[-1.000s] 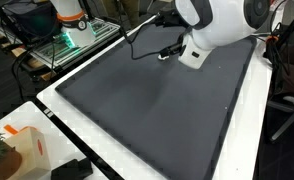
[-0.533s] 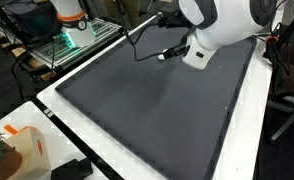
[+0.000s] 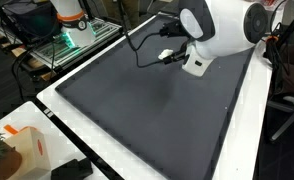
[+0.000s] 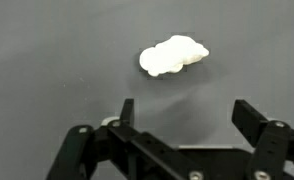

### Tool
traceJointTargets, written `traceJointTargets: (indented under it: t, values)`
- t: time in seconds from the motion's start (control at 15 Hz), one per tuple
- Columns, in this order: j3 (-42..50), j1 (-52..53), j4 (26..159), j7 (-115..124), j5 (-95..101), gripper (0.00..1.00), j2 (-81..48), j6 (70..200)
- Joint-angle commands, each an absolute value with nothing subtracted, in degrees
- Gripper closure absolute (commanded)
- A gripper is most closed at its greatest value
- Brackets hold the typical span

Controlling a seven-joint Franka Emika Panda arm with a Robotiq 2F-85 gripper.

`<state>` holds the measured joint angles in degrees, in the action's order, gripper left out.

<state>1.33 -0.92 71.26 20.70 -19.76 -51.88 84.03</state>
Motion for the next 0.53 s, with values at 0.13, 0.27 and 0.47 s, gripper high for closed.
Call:
traceJointTargets:
  t: [0.13,0.27,0.47]
  values:
    - [0.99,-1.11,67.13,21.41,-19.63,0.0,-55.86,82.88]
    - [0.91,-1.13,67.04,21.23,-19.58,0.0,-56.0,82.65]
    - [1.66,-0.69,75.37,18.33,-17.9,0.0,-49.15,85.57]
